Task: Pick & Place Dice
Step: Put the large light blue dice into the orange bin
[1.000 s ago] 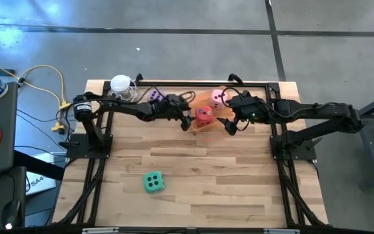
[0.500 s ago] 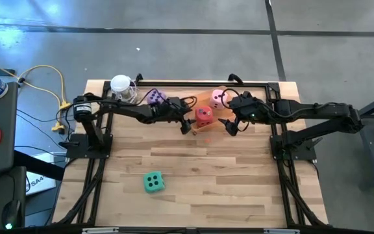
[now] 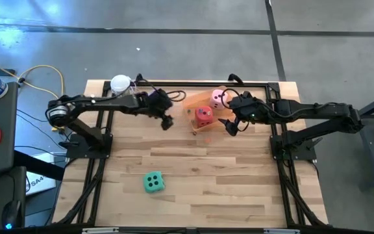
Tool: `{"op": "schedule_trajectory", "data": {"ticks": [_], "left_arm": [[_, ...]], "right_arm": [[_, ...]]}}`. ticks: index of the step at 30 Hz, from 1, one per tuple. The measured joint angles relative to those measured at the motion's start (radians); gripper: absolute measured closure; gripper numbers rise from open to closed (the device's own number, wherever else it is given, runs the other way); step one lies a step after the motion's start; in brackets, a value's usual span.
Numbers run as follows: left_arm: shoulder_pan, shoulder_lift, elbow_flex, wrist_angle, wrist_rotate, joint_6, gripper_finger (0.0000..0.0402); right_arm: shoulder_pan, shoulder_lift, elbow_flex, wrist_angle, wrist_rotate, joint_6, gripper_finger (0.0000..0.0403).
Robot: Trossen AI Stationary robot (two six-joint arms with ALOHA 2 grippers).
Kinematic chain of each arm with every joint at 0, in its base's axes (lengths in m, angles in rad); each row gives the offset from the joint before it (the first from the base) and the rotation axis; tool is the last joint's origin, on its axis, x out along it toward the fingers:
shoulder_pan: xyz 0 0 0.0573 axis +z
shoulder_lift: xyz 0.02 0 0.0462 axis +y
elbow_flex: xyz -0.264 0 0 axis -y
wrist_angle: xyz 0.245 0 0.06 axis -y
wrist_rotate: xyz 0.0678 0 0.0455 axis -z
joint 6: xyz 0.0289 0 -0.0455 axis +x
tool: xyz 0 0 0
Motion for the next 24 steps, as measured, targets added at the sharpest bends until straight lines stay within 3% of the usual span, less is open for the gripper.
{"op": "schedule_trajectory", "data": {"ticks": [9, 17, 24], "left_arm": [[0.061, -0.017, -0.002, -0.447, 0.008, -0.16, 0.0119], [0.099, -0.044, -0.057, -0.54, 0.026, -0.176, 0.0119], [0.189, -0.227, -0.182, -0.561, 0.008, -0.204, 0.0119]], "right_arm": [[0.0, 0.0, 0.0, 0.0, 0.002, -0.003, 0.0003], [0.0, 0.0, 0.0, -0.001, 0.001, -0.004, 0.0003], [0.0, 0.0, -0.001, -0.008, 0.002, -0.004, 0.0003]]}}
